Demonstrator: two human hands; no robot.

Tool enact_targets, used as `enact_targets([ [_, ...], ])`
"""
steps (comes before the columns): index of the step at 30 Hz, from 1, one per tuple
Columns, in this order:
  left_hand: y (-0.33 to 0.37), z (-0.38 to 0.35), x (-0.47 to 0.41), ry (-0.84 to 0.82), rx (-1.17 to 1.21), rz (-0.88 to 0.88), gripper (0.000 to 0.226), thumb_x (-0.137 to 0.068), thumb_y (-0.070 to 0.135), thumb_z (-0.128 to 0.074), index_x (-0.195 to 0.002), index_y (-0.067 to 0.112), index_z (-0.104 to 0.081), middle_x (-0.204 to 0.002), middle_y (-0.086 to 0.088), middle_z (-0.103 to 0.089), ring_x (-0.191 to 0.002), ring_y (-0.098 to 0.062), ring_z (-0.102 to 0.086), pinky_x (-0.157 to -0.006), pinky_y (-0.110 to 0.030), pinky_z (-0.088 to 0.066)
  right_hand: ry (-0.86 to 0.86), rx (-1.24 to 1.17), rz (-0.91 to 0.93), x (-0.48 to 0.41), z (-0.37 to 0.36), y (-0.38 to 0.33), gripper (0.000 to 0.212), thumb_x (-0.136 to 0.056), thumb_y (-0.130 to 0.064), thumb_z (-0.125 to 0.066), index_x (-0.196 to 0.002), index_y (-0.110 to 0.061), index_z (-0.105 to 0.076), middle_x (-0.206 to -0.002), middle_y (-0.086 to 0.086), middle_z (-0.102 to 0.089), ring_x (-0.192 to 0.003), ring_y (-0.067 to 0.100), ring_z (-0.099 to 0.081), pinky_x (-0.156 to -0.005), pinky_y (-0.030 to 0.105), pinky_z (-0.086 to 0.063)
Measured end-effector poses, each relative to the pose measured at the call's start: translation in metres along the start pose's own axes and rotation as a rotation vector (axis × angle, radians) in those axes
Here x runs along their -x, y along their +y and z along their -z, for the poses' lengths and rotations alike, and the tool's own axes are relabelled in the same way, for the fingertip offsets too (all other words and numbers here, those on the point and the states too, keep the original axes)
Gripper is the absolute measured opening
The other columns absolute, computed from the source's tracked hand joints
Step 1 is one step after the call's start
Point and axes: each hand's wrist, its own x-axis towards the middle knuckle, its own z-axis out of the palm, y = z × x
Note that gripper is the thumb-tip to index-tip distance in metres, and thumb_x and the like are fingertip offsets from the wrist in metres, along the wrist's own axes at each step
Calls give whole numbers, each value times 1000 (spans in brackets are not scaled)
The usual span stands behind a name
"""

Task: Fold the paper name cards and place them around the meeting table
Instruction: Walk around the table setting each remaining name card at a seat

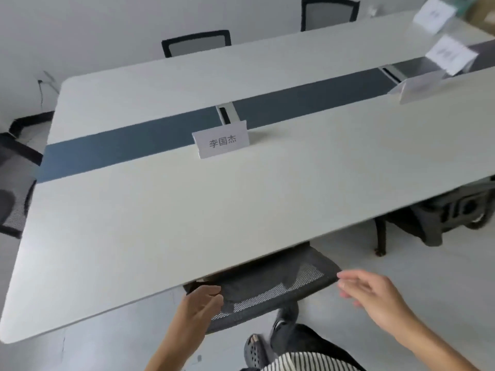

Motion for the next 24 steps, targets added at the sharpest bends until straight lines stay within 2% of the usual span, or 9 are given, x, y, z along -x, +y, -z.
enact_targets([
  [3, 13, -19, 8, -78, -74, -48, 32, -72, 45, -66, -98, 27, -69, -85, -1, -76, -73, -9, -70, -77, -36, -54, 112, -104, -31, 35, 19, 24, 9, -87, -11, -67, -87, -18, -72, -79, 6, -77, -74, 14, -73, -68, 33, -52],
  [5, 26, -36, 8, -121, -124, -101, 15, -84, 33, -67, -98, 28, -68, -87, -1, -76, -76, -9, -70, -80, -34, -54, 169, -169, -42, 53, 33, 39, 9, -87, -11, -67, -86, -18, -72, -79, 6, -77, -79, 20, -74, -68, 33, -52],
  [7, 41, -57, 6, -167, -176, -156, 12, -90, 24, -63, -99, 30, -67, -89, 0, -76, -83, -11, -71, -79, -31, -54, 223, -239, -52, 69, 48, 52, 9, -87, -10, -66, -88, -16, -72, -80, 4, -78, -80, 20, -74, -67, 31, -53],
  [10, 73, -95, 3, -243, -243, -233, 12, -90, 27, -63, -101, 30, -66, -92, -4, -74, -89, -13, -69, -79, -31, -55, 329, -349, -43, 93, 77, 70, 6, -86, -12, -66, -89, -14, -72, -81, 2, -78, -78, 19, -75, -70, 35, -53],
  [14, 118, -169, 4, -355, -333, -333, 10, -91, 24, -62, -97, 29, -67, -89, -1, -75, -85, -7, -69, -84, -30, -52, 471, -459, -57, 122, 132, 104, 9, -85, -15, -68, -92, -18, -72, -85, 0, -78, -79, 17, -74, -70, 33, -53],
  [16, 138, -216, 8, -412, -363, -357, 12, -92, 16, -59, -89, 24, -68, -84, -8, -74, -77, -14, -69, -75, -26, -51, 513, -482, -74, 136, 164, 126, 12, -85, -13, -68, -95, -18, -72, -86, 0, -78, -79, 17, -74, -71, 33, -53],
  [18, 158, -271, 15, -467, -383, -384, 8, -91, 20, -61, -94, 23, -68, -80, -16, -71, -73, -27, -66, -68, -25, -49, 561, -506, -99, 147, 200, 151, 13, -85, -12, -68, -95, -18, -72, -85, 1, -78, -79, 16, -74, -72, 34, -52],
  [22, 185, -378, 29, -606, -434, -473, 15, -91, 26, -60, -105, 32, -63, -90, 6, -73, -81, -2, -67, -74, -22, -48, 657, -530, -163, 161, 271, 199, 14, -86, -10, -67, -95, -20, -72, -84, 0, -78, -80, 17, -73, -73, 33, -53],
  [24, 202, -419, 38, -679, -465, -476, 17, -91, 27, -60, -106, 35, -61, -96, 17, -73, -92, 1, -68, -75, -17, -51, 705, -551, -194, 163, 302, 218, 15, -86, -9, -67, -95, -20, -71, -83, 1, -78, -78, 16, -74, -72, 34, -54],
])
